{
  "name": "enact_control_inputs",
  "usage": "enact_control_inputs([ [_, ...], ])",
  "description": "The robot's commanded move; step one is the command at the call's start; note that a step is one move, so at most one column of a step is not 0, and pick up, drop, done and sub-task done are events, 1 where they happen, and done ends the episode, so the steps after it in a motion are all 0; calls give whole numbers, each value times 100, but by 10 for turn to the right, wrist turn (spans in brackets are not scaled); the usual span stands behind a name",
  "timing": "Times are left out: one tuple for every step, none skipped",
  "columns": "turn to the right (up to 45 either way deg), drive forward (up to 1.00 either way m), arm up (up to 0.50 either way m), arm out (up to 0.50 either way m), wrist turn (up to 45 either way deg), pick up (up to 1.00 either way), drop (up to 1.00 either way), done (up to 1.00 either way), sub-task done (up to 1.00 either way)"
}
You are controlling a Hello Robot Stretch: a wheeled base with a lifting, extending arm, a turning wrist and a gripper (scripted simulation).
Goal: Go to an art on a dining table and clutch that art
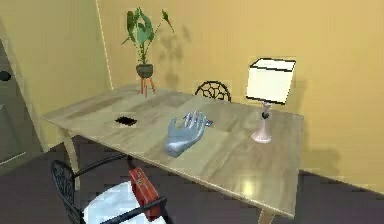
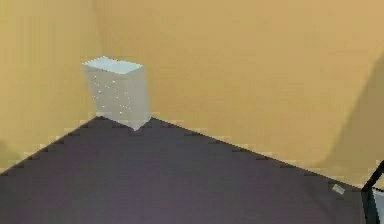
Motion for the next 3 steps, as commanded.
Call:
enact_control_inputs([
  [450,0,0,0,0,0,0,0,0],
  [90,0,0,0,0,0,0,0,0],
  [0,65,0,0,0,0,0,0,0],
])
